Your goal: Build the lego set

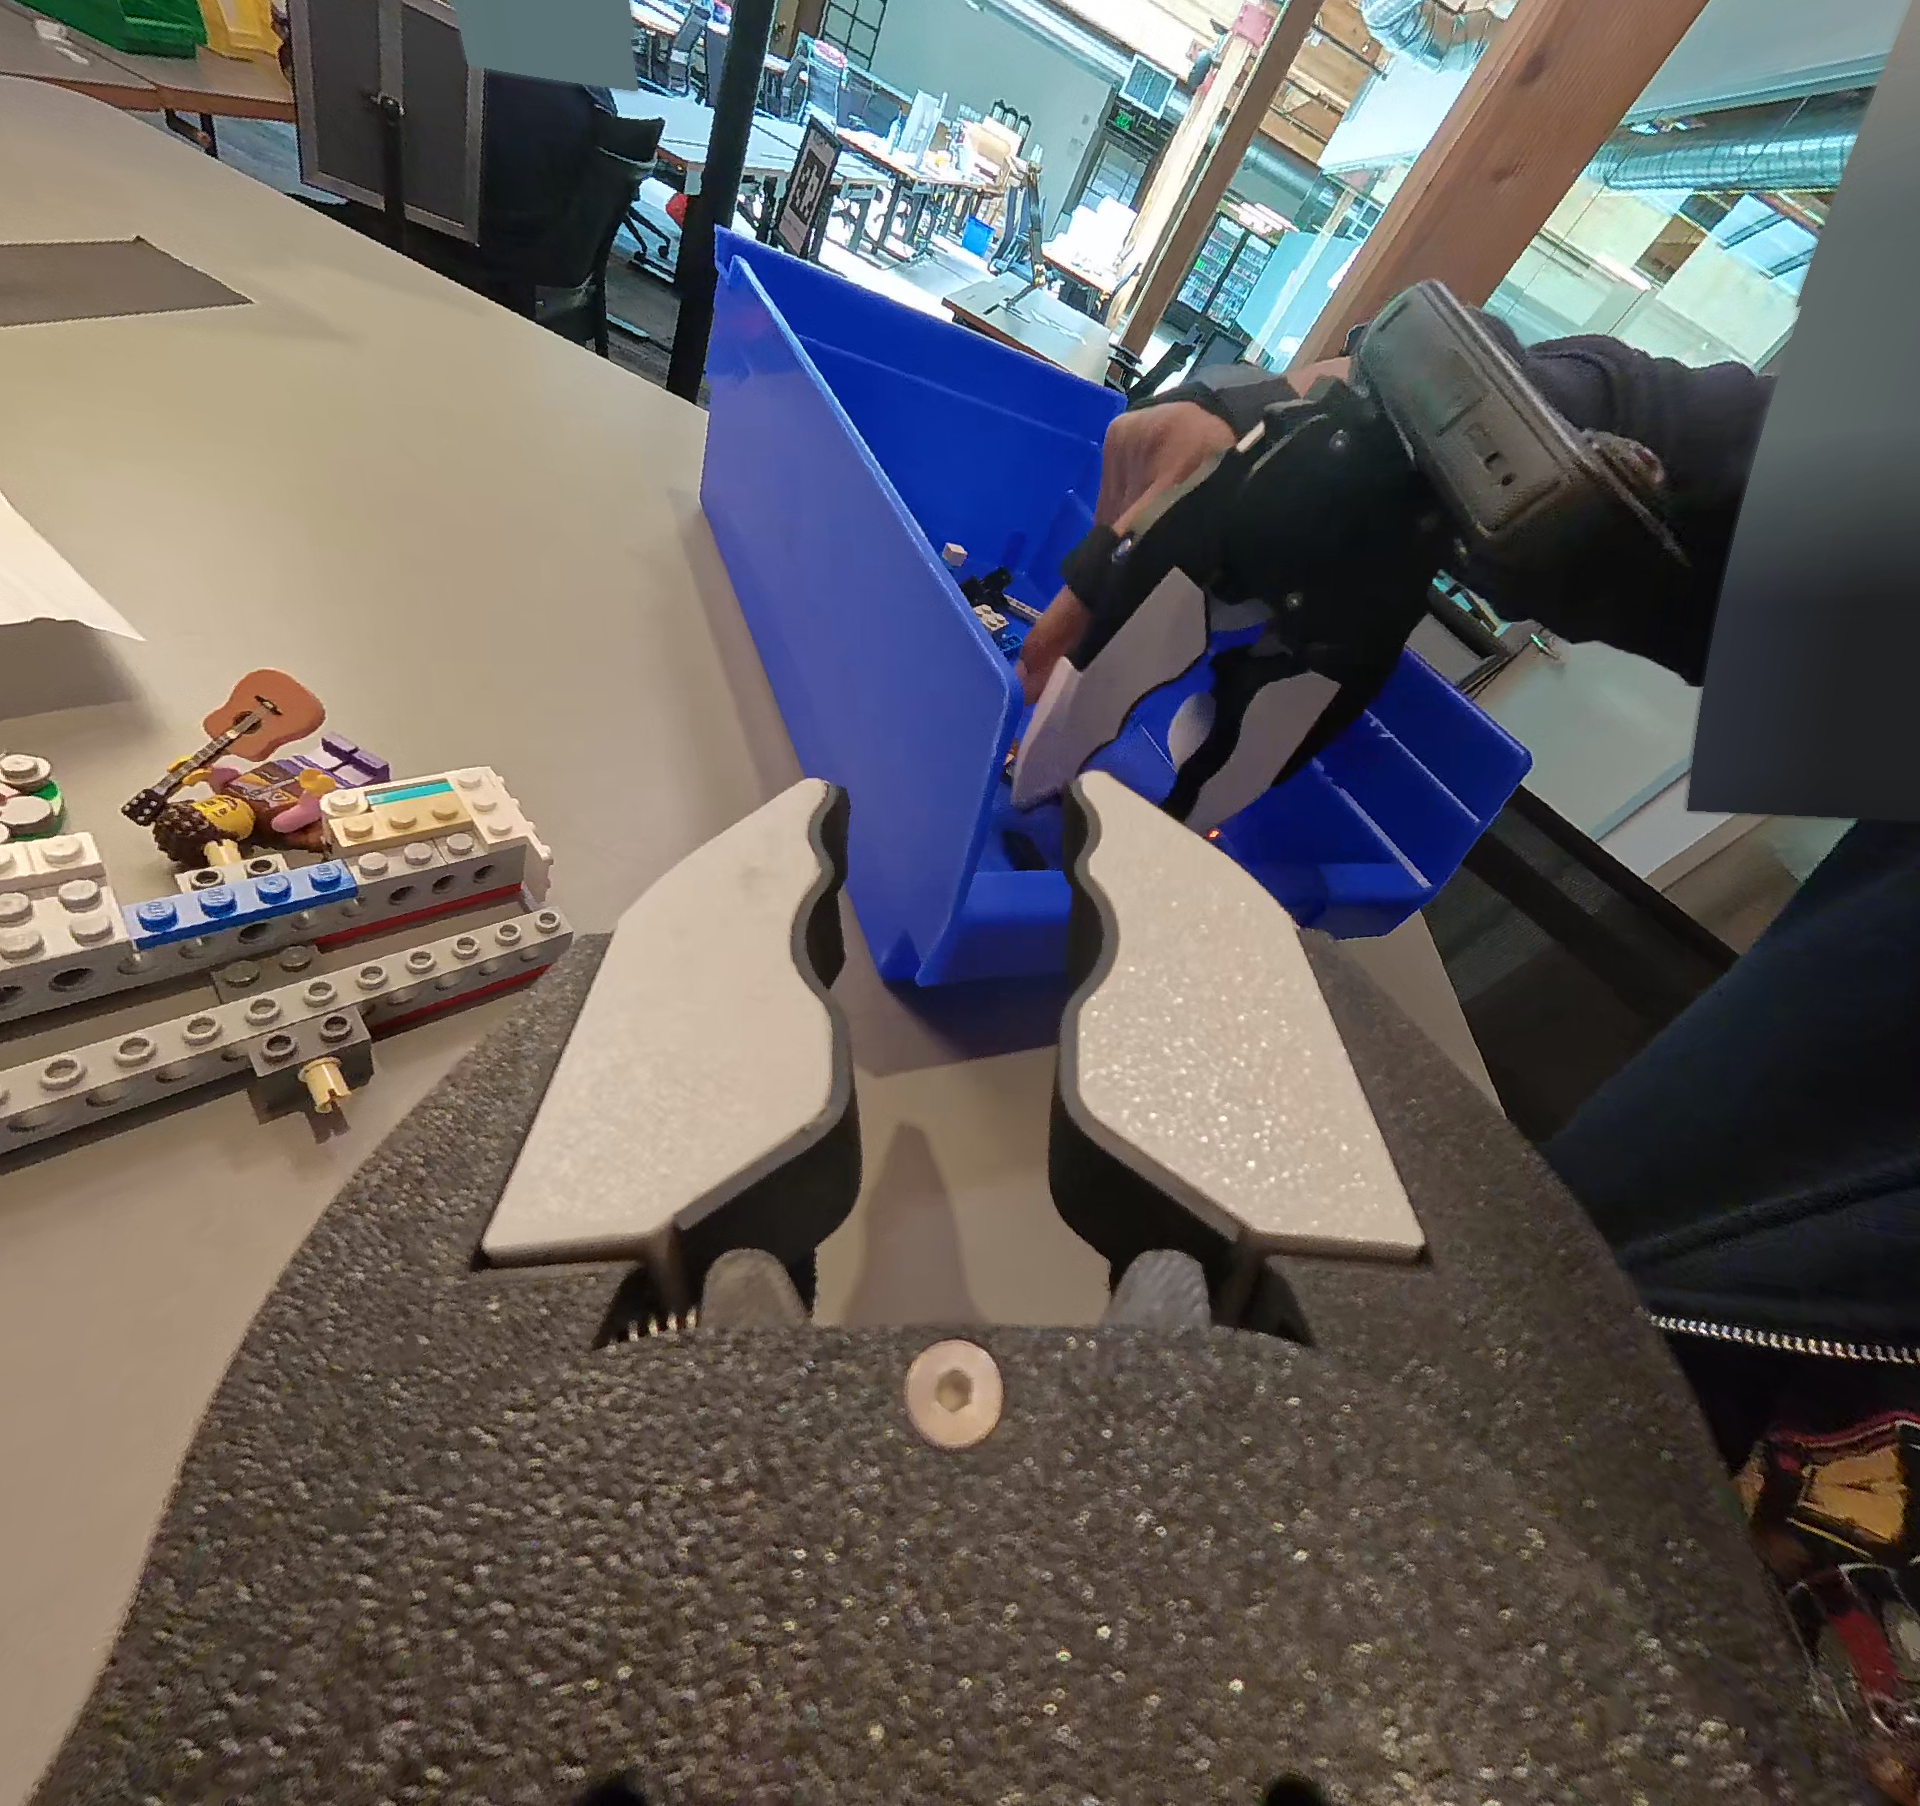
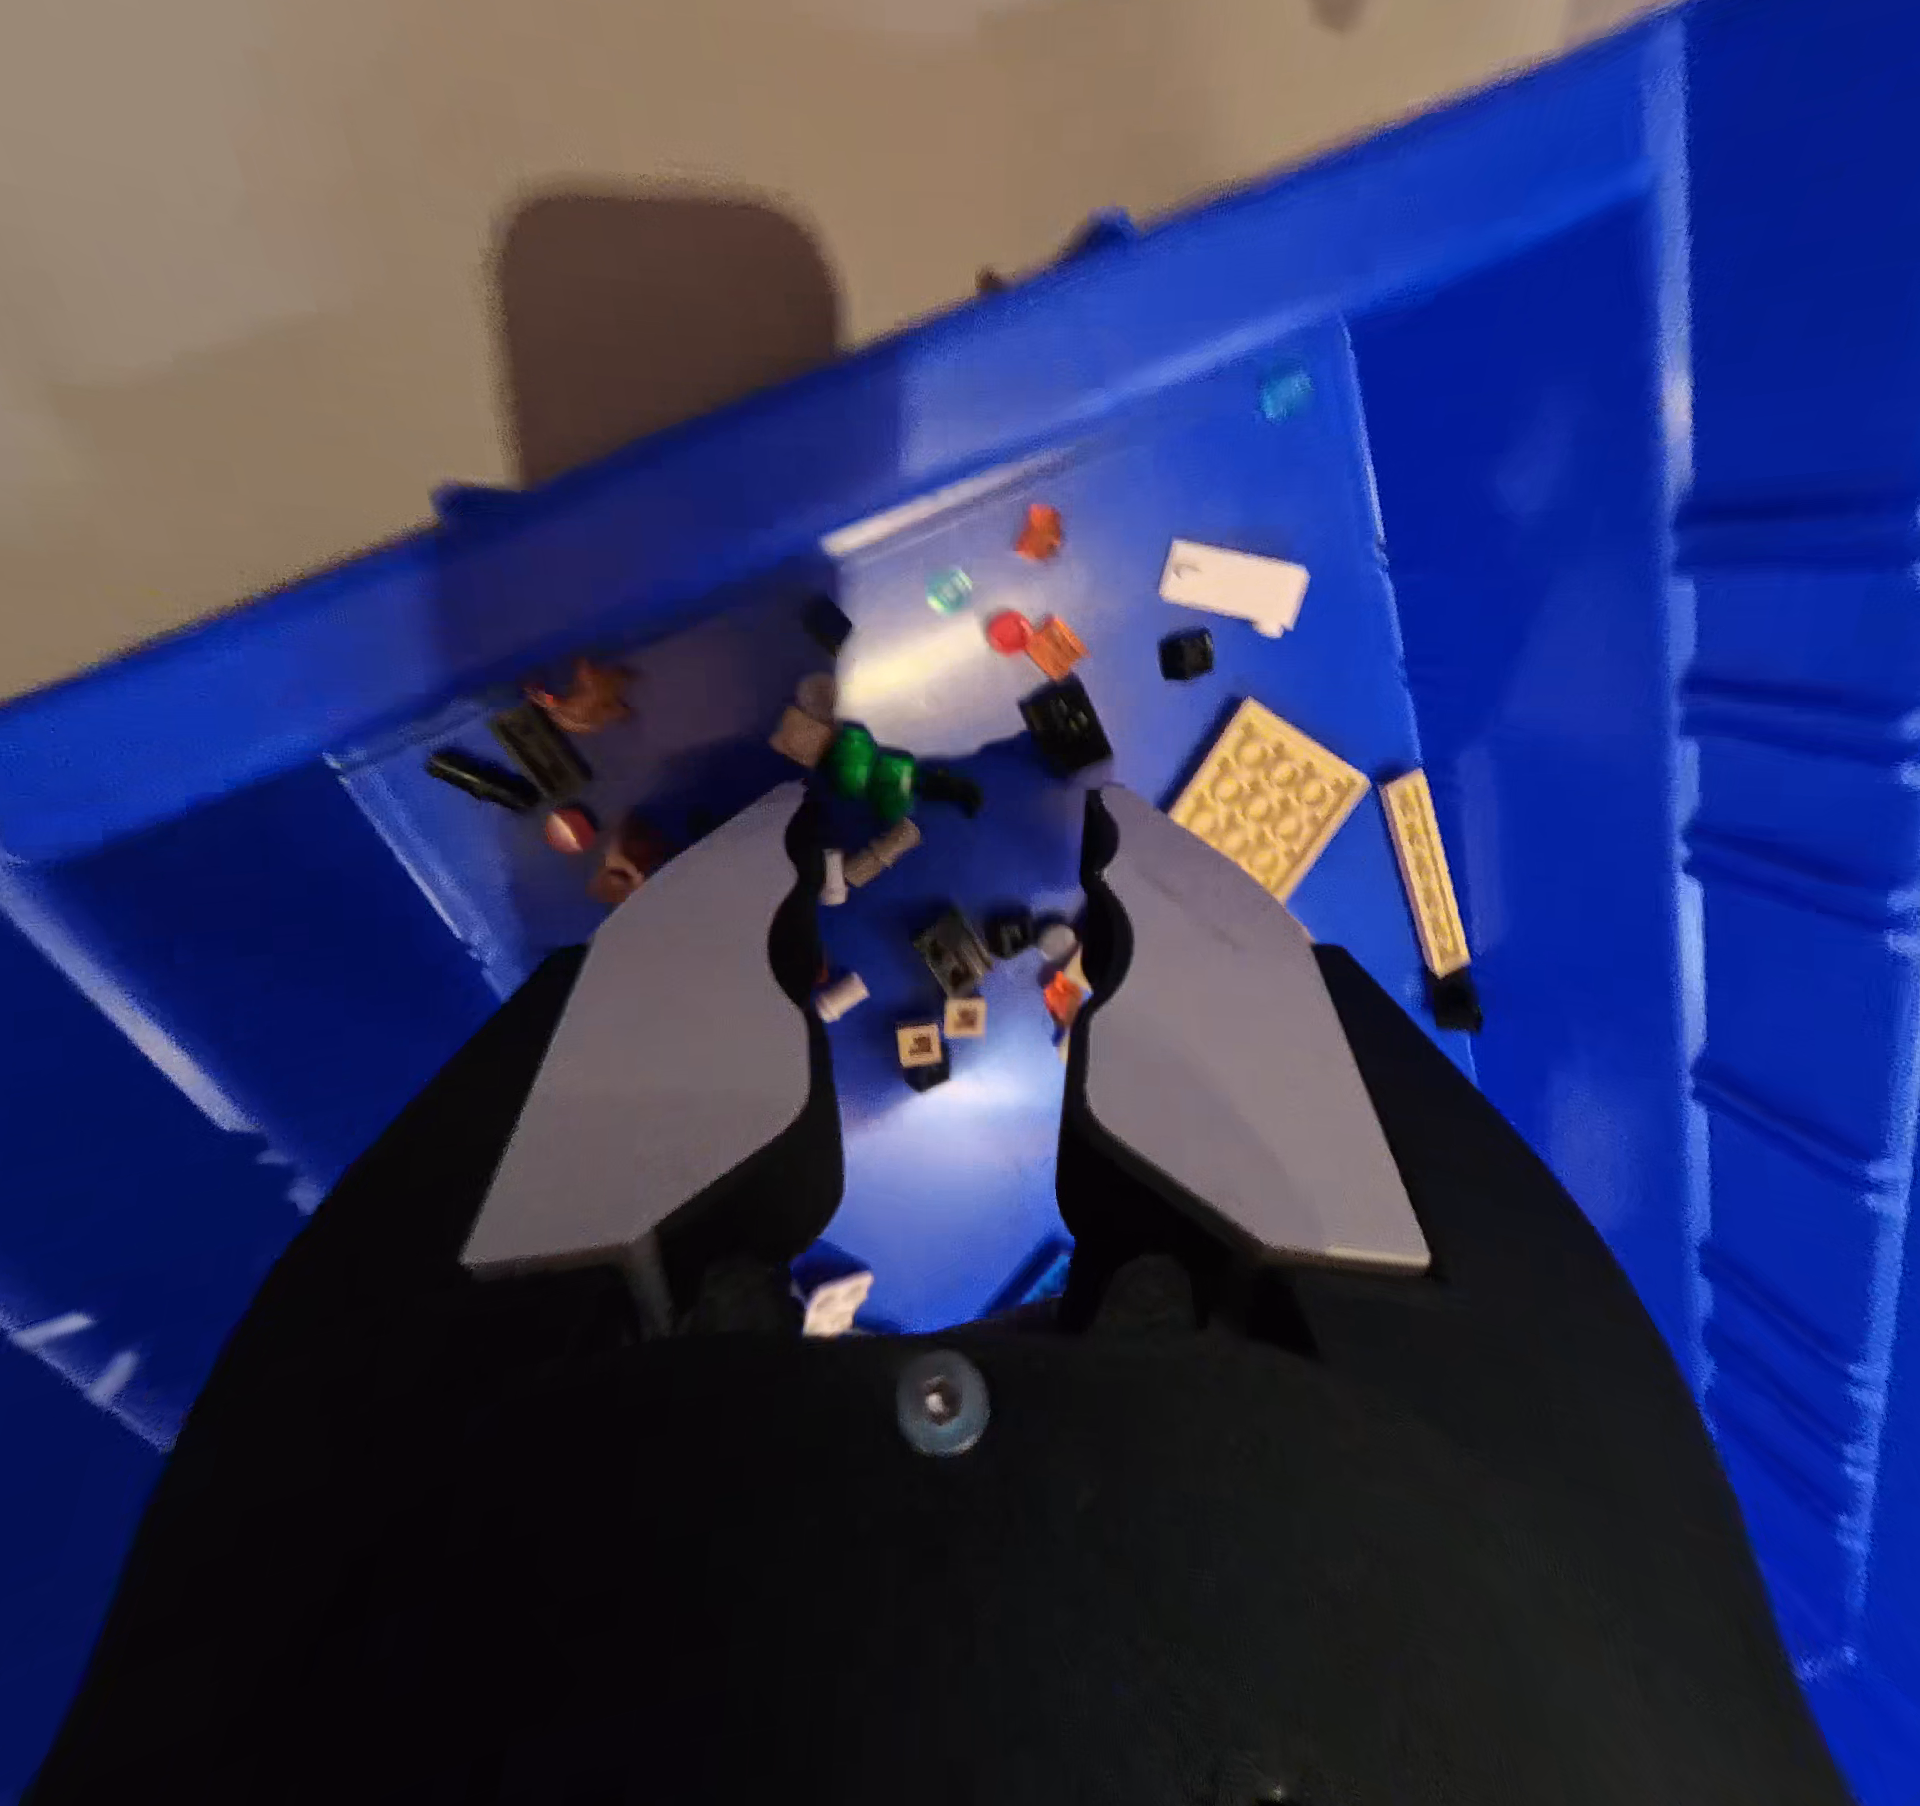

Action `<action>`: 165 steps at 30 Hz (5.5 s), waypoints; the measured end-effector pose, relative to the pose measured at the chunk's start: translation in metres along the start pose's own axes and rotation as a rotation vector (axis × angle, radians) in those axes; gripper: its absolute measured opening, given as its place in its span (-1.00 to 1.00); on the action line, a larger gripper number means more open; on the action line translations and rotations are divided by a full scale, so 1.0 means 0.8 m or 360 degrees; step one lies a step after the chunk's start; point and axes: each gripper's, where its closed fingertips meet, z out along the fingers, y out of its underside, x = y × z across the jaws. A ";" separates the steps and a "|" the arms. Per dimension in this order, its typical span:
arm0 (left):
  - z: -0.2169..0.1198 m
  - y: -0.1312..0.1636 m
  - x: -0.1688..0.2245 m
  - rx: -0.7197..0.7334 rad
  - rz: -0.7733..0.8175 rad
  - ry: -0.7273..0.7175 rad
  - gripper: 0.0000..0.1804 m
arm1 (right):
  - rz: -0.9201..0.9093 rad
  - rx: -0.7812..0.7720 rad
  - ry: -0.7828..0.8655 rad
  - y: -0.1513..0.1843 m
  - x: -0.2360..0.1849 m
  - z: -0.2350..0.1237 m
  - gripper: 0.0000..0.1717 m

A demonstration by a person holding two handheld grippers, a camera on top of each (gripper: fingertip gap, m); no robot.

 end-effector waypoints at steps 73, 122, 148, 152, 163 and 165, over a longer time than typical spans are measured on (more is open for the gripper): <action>-0.289 0.054 -0.037 0.0097 -0.0151 -0.0765 -0.45 | 0.1494 0.0660 0.0458 -0.313 0.088 0.084 -0.74; -0.250 0.043 -0.069 0.0011 -0.0114 -0.0858 -0.46 | 0.0360 0.0220 -0.0197 -0.042 0.020 0.009 -0.83; -0.260 0.035 -0.054 0.0150 -0.0183 -0.0670 -0.46 | 0.0560 0.0074 -0.0159 -0.050 0.041 0.009 -0.85; -0.267 0.040 -0.045 0.0161 -0.0193 -0.0655 -0.46 | 0.0630 -0.0006 -0.0101 -0.041 0.042 0.023 -0.80; -0.261 0.047 -0.043 0.0091 -0.0235 -0.0589 -0.46 | 0.0715 -0.0044 0.0052 -0.031 0.045 -0.005 -0.90; -0.261 0.046 -0.042 0.0095 -0.0235 -0.0575 -0.46 | 0.0736 -0.0010 0.0168 -0.044 0.056 -0.038 -0.91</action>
